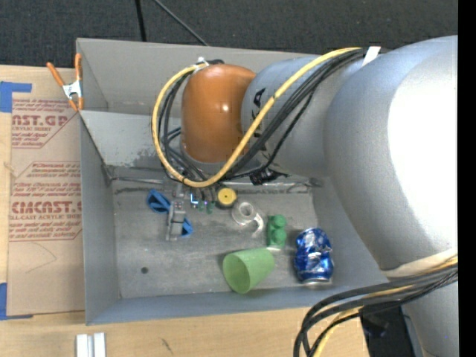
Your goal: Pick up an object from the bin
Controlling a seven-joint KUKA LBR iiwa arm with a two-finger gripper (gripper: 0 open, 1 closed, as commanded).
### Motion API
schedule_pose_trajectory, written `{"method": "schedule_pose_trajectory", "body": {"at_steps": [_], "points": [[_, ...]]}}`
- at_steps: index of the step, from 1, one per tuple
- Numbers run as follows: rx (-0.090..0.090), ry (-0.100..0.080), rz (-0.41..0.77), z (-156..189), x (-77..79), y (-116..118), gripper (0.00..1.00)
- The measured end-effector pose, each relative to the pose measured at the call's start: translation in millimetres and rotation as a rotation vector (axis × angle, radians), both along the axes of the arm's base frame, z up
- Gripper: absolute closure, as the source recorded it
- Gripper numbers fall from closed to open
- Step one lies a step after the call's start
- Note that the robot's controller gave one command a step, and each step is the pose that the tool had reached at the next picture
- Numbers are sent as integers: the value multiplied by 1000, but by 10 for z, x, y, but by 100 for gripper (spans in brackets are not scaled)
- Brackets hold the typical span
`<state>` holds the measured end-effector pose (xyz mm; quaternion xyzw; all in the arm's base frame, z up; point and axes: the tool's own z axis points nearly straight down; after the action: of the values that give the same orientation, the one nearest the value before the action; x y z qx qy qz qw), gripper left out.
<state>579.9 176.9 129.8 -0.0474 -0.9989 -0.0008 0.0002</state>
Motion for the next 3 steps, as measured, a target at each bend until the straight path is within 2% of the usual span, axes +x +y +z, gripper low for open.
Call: {"method": "schedule_pose_trajectory", "body": {"at_steps": [1, 2, 3], "points": [[-3, 5, -345, -622, -220, -109, 0], [-2, 5, -344, -628, -222, -103, 0], [1, 3, -344, -615, -214, -93, 100]]}}
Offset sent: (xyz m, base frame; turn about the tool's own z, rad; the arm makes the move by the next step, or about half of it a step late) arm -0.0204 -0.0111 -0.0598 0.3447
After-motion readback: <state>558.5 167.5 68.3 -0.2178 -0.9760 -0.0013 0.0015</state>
